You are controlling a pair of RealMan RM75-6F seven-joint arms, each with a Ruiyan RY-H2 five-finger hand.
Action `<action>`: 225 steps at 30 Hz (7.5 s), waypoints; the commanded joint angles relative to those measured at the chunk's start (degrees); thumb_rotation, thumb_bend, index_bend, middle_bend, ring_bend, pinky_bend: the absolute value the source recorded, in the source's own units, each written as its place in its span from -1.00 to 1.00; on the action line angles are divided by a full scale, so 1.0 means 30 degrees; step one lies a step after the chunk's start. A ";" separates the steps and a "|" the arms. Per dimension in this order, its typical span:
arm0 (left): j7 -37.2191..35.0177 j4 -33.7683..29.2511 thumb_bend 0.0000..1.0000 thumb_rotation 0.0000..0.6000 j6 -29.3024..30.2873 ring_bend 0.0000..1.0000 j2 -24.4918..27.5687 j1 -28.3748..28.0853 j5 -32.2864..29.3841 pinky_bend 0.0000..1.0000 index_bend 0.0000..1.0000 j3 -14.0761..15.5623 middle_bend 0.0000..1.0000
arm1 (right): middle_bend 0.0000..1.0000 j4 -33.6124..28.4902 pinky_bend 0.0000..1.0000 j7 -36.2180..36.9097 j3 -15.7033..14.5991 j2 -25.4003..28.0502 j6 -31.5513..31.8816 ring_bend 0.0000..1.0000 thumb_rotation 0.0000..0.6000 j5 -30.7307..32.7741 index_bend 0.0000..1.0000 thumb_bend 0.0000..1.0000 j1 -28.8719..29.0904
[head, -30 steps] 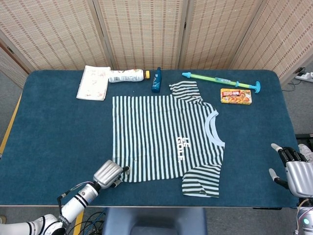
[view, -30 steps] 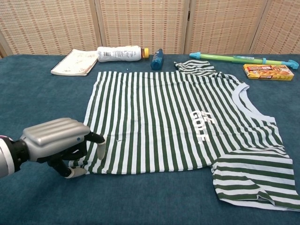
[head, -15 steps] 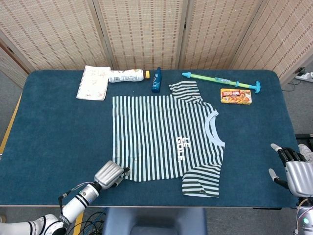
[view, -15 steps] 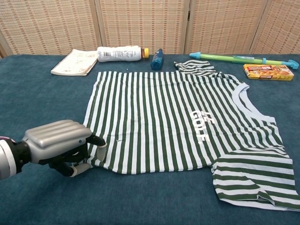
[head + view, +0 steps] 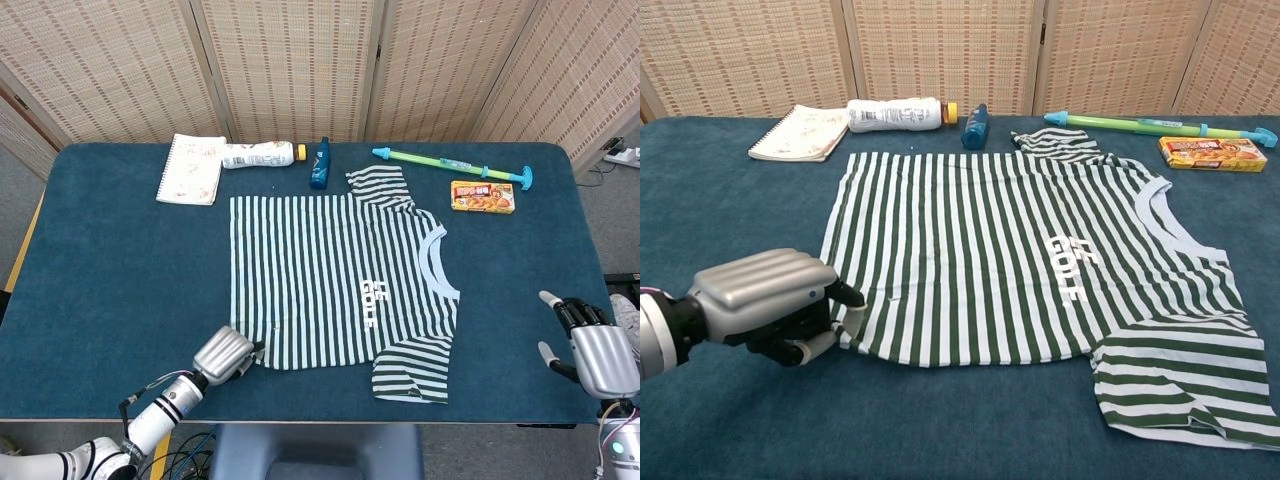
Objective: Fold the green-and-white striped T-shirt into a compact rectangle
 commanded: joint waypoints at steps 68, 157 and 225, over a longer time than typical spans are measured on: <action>-0.3968 -0.0919 0.14 1.00 0.1290 0.81 0.1718 0.0815 -0.0112 1.00 0.14 -0.0011 0.95 | 1.00 0.7811 1.00 0.0123 -0.2908 -0.7633 -0.1989 1.00 1.00 -0.4757 0.33 0.06 0.5256; -0.5116 -0.5171 0.14 1.00 0.2953 0.77 0.8646 0.4845 0.3653 1.00 0.15 0.2080 0.93 | 1.00 -0.3101 1.00 0.1522 -0.5069 -0.0327 -0.3686 1.00 1.00 -0.6502 0.46 -0.02 0.4990; -0.2230 0.9090 0.14 1.00 -0.5086 0.76 -0.0141 -0.4240 -0.3057 1.00 0.11 -0.2874 0.92 | 1.00 0.2854 1.00 -0.5899 0.1259 -0.7694 -0.5912 1.00 1.00 0.0808 0.47 0.03 0.7664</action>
